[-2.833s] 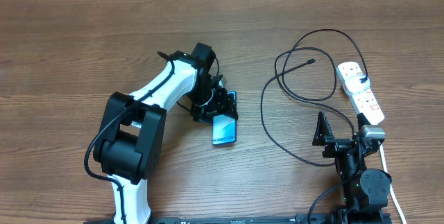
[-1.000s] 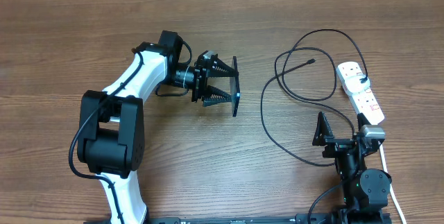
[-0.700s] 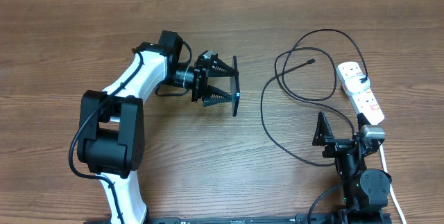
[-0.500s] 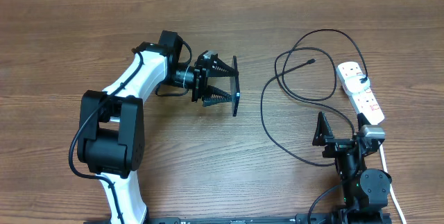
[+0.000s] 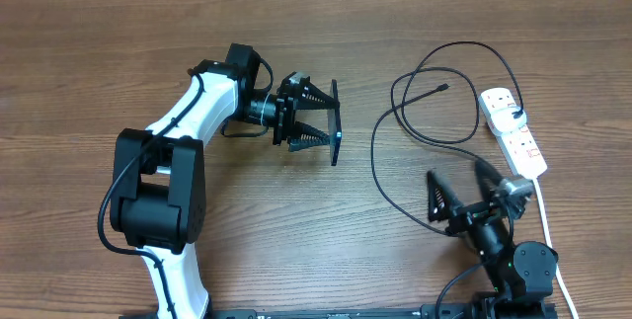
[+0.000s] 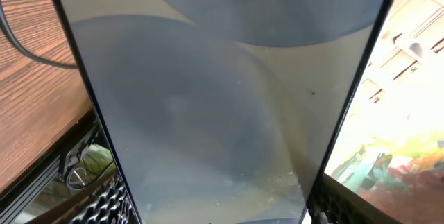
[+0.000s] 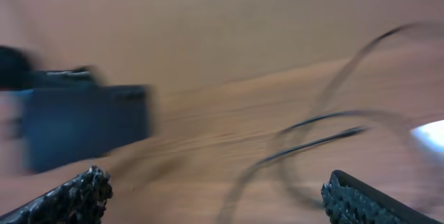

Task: Plug charger to phone and switch on socket
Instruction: 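Move the right gripper to the held phone's edge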

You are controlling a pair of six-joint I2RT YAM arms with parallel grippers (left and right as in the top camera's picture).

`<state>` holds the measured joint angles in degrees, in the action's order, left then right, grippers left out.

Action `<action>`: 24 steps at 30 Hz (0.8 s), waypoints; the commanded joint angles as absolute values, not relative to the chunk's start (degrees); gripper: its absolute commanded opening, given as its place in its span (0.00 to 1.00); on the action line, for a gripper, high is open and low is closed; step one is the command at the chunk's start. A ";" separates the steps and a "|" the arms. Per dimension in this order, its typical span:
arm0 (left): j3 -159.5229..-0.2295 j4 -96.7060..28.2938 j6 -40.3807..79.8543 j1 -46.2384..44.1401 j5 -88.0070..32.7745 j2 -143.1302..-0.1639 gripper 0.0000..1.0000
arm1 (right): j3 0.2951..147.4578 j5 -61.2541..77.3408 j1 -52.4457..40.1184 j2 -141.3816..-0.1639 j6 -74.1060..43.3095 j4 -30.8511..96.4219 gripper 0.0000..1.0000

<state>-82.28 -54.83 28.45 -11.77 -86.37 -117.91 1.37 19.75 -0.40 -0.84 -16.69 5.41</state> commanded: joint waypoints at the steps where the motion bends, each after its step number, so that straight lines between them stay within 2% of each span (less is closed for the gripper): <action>1: -83.79 -54.81 28.80 -11.60 -89.62 -117.84 0.49 | 1.34 38.57 -0.30 -0.16 -30.94 4.82 1.00; 7: -83.79 -54.78 28.80 -11.60 -89.62 -117.84 0.49 | 1.34 37.45 -0.30 -0.16 -34.89 3.97 1.00; 13: -83.79 -54.78 28.77 -11.60 -89.58 -117.84 0.49 | 3.22 36.23 -0.30 -0.19 -24.86 2.55 1.00; 19: -83.79 -54.81 28.77 -11.62 -89.43 -117.84 0.49 | 11.44 31.03 -0.30 -3.57 -23.90 14.33 1.00; 24: -83.79 -54.78 28.77 -11.62 -89.43 -117.84 0.49 | 23.64 25.89 -0.30 -13.21 -21.98 24.62 1.00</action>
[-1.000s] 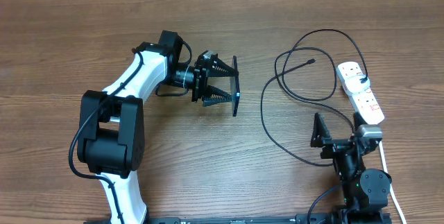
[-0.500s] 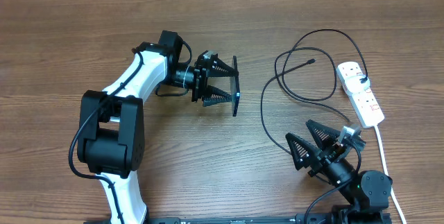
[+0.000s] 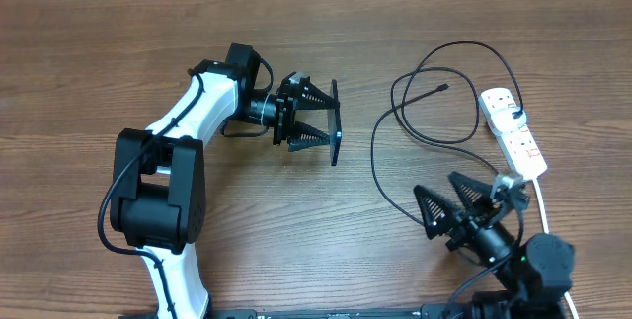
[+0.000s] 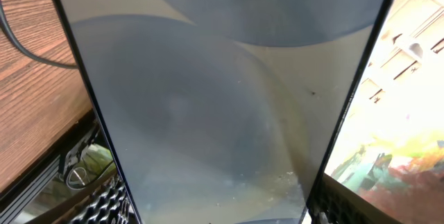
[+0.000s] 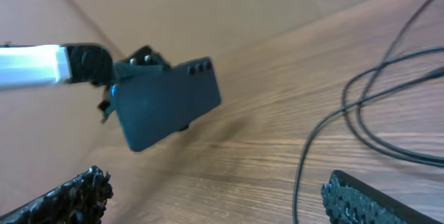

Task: Plug charger to phone and switch on socket
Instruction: 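Move the right gripper to the held phone's edge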

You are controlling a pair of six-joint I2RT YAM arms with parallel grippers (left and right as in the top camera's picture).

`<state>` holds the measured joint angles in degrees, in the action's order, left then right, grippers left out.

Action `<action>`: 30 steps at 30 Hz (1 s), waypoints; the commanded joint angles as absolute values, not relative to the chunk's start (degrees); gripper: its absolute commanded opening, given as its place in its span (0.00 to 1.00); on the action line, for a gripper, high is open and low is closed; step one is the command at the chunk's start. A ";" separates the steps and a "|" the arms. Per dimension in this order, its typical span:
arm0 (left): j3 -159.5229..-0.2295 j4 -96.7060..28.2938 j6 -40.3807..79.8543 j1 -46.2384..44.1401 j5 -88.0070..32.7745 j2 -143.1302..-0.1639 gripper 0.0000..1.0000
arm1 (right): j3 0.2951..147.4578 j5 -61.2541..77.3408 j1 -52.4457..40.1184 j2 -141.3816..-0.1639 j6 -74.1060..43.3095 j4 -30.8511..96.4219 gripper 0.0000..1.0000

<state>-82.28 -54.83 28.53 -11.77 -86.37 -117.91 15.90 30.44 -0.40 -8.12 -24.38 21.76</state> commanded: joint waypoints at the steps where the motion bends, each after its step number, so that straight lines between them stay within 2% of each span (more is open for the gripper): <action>1: -83.79 -54.78 28.77 -11.62 -89.43 -117.84 0.49 | 26.39 25.08 -0.30 -15.59 -21.96 26.57 1.00; 7: -83.79 -54.78 28.80 -11.64 -89.43 -117.84 0.49 | 48.10 24.64 -0.32 -33.34 -19.38 43.64 1.00; 11: -83.79 -54.78 28.80 -11.64 -89.43 -117.84 0.49 | 63.20 34.30 -0.32 -44.10 -19.44 52.56 1.00; 15: -83.79 -54.76 28.77 -11.64 -89.41 -117.84 0.49 | 70.32 45.01 -0.30 -50.41 -19.46 51.09 1.00; 20: -83.79 -54.76 28.77 -11.64 -89.41 -117.84 0.49 | 70.46 47.83 -1.10 -55.24 -19.64 39.53 1.00; 24: -83.79 -54.76 28.73 -11.64 -89.41 -117.84 0.49 | 70.48 39.81 -7.68 -60.45 -19.59 36.32 1.00; 30: -83.79 -54.76 28.73 -11.64 -89.43 -117.84 0.49 | 70.48 10.02 -26.37 -65.58 -19.70 40.12 0.99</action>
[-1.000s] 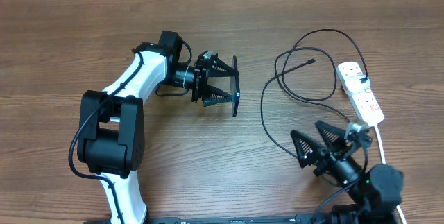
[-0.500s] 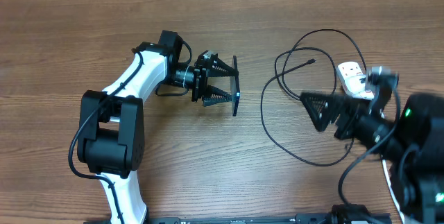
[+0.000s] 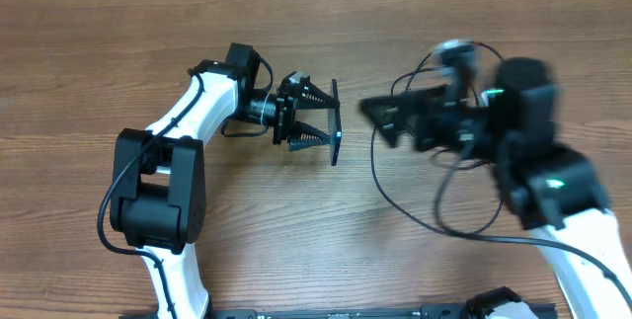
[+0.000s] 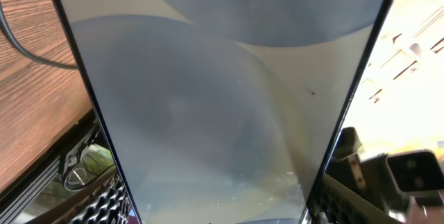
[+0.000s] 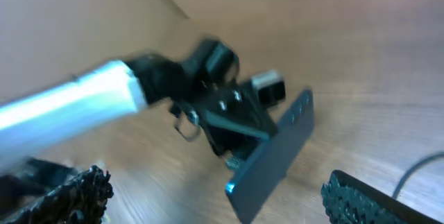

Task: Plug charger to phone and switch on socket
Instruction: 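Move the right gripper to the held phone's edge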

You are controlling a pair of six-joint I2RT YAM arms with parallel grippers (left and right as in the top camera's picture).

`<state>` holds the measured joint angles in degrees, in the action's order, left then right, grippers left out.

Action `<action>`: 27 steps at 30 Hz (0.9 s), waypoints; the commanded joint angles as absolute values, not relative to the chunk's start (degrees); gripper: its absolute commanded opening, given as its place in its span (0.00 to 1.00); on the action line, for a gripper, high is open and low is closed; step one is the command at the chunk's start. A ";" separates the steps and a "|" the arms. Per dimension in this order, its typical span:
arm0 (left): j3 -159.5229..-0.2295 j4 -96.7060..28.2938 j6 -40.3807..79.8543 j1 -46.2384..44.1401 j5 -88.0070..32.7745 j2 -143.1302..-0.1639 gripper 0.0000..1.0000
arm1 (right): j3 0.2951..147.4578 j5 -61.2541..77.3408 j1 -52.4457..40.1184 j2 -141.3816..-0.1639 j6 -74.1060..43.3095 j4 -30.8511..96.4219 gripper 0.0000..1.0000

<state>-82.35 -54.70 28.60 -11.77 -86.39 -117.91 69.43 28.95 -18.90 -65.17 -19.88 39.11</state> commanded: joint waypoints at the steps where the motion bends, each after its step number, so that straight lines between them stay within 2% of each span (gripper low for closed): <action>1: -83.79 -54.76 28.75 -11.64 -89.43 -117.84 0.49 | 70.48 5.28 -29.17 -65.67 -20.34 40.99 1.00; 5: -83.79 -54.78 28.75 -11.64 -89.43 -117.84 0.49 | 70.46 -9.65 -37.89 -66.28 -23.16 43.16 1.00; 10: -83.79 -54.76 28.69 -11.64 -89.43 -117.84 0.49 | 70.46 -18.74 -44.93 -70.11 -26.06 43.35 1.00; 21: -83.79 -54.76 28.71 -11.62 -89.45 -117.84 0.49 | 70.41 -21.63 -48.99 -77.23 -39.11 43.94 1.00; 23: -83.79 -54.76 28.71 -11.62 -89.43 -117.84 0.49 | 70.24 -21.98 -49.87 -77.32 -39.24 43.99 0.92; 27: -83.79 -54.61 28.69 -11.62 -89.43 -117.84 0.49 | 70.08 -22.76 -52.21 -77.32 -39.24 45.63 0.91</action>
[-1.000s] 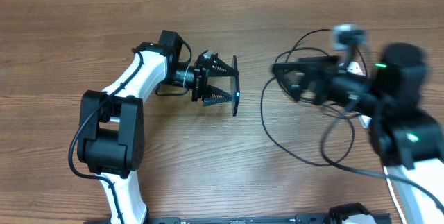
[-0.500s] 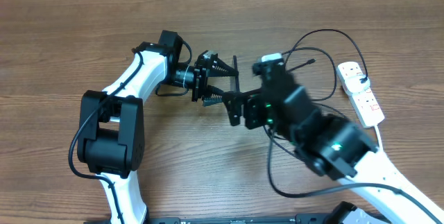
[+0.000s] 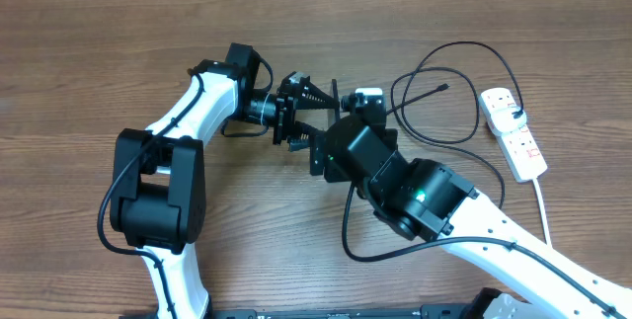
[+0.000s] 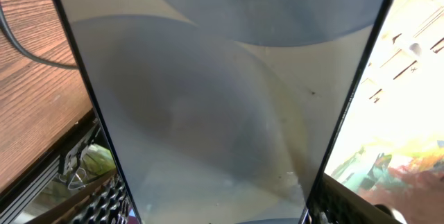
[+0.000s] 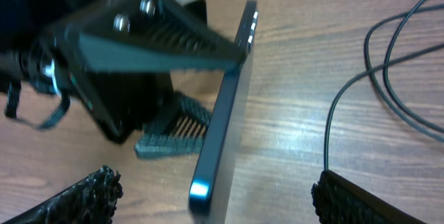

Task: Plug charger to phone and switch on socket
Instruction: 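Move the right gripper to the held phone's edge, then close the right gripper on the phone edge beside the left gripper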

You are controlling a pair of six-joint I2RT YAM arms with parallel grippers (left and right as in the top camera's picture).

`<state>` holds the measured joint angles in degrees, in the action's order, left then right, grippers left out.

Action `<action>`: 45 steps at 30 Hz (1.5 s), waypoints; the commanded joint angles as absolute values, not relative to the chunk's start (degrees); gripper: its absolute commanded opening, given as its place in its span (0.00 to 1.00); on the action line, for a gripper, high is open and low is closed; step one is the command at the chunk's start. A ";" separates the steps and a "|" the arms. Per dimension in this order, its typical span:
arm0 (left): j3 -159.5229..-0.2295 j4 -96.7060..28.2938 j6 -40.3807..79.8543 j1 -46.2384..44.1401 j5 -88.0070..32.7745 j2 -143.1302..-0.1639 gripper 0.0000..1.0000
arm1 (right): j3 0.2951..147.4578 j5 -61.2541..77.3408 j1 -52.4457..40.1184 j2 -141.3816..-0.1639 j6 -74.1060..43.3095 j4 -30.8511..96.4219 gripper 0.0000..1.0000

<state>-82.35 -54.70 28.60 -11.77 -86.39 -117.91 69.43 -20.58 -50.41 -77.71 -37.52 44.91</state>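
The dark phone (image 5: 222,113) stands on edge above the table, and its glass screen (image 4: 222,99) fills the left wrist view. My left gripper (image 3: 314,114) is shut on it, with ribbed fingers (image 5: 159,37) on both faces. My right gripper (image 5: 215,200) is open, its pads wide apart either side of the phone's near end and not touching it. The black charger cable (image 3: 395,102) lies in loops to the right, its plug tip (image 3: 444,88) free on the wood. The white socket strip (image 3: 515,133) lies at the far right.
The right arm's body (image 3: 415,196) stretches from the front right across the table's middle and covers part of the phone from above. A white lead (image 3: 541,200) runs from the strip toward the front edge. The wooden table (image 3: 99,62) lies all around.
My right gripper was over the cable loops to the phone's right. It is now close against the phone's near end, open. The left gripper and phone have not moved.
The left gripper held the phone on edge in the same spot throughout. My right arm was low at the front right beside the strip, then faced the phone from there, then was over the cable, and is now at the phone.
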 commanded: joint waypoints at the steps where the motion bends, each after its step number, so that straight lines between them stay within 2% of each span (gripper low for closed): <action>1: -83.79 -54.46 28.69 -11.62 -89.43 -117.84 0.49 | 70.08 -23.35 -52.62 -77.32 -39.24 45.89 0.91; 4: -83.79 -53.65 28.73 -11.62 -89.43 -117.84 0.49 | 70.08 -27.07 -54.48 -77.25 -39.29 47.22 0.91; 8: -83.79 -53.69 28.73 -11.62 -89.45 -117.84 0.49 | 70.11 -31.44 -56.18 -76.44 -40.95 48.38 1.00; 28: -83.79 -53.65 28.75 -11.57 -89.43 -117.84 0.49 | 64.23 -35.92 -56.29 -73.32 -41.98 41.17 1.00; 39: -83.79 -53.67 28.73 -11.60 -89.41 -117.84 0.49 | 62.41 -32.32 -56.29 -80.44 -38.63 35.62 1.00; 45: -83.79 -53.65 28.73 -11.60 -89.41 -117.84 0.49 | 62.41 -32.29 -56.29 -81.25 -35.22 33.12 0.90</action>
